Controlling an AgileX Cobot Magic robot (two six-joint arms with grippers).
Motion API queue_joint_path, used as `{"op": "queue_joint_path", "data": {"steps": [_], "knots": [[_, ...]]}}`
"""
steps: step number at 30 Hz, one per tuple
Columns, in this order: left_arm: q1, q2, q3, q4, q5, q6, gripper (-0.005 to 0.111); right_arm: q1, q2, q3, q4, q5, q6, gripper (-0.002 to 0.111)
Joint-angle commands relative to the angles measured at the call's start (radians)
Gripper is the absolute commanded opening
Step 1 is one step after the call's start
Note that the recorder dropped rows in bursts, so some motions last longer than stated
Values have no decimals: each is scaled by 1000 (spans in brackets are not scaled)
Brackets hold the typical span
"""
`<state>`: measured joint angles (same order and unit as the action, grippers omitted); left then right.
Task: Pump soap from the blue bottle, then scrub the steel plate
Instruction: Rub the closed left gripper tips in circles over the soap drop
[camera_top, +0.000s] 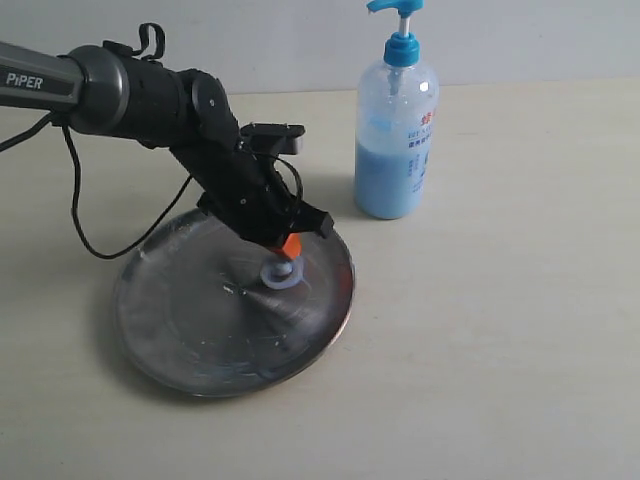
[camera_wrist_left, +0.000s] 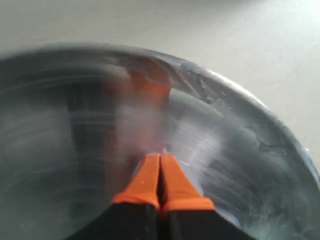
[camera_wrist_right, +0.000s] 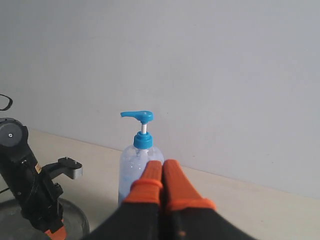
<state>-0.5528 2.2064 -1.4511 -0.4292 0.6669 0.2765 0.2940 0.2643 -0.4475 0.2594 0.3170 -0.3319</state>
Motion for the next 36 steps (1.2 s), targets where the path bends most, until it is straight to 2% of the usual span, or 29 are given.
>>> {"op": "queue_joint_path", "data": {"steps": [1, 5, 9, 15, 19, 23, 27, 32, 36], "knots": [[-4, 3, 6, 118, 50, 1, 0, -3, -8, 3, 4, -18, -5, 0], [-4, 3, 6, 103, 110, 1, 0, -3, -8, 3, 4, -18, -5, 0], [-4, 3, 6, 17, 146, 1, 0, -3, -8, 3, 4, -18, -5, 0], [-4, 3, 6, -159, 127, 1, 0, -3, -8, 3, 4, -18, -5, 0], [-4, 3, 6, -180, 95, 3, 0, -3, -8, 3, 4, -18, -5, 0], [-4, 3, 6, -132, 76, 8, 0, -3, -8, 3, 4, -18, -5, 0], [-4, 3, 6, -2, 79, 2, 0, -3, -8, 3, 4, -18, -5, 0], [-4, 3, 6, 169, 104, -84, 0, -3, -8, 3, 4, -18, -5, 0], [-4, 3, 6, 219, 137, -104, 0, -3, -8, 3, 4, -18, -5, 0]]}}
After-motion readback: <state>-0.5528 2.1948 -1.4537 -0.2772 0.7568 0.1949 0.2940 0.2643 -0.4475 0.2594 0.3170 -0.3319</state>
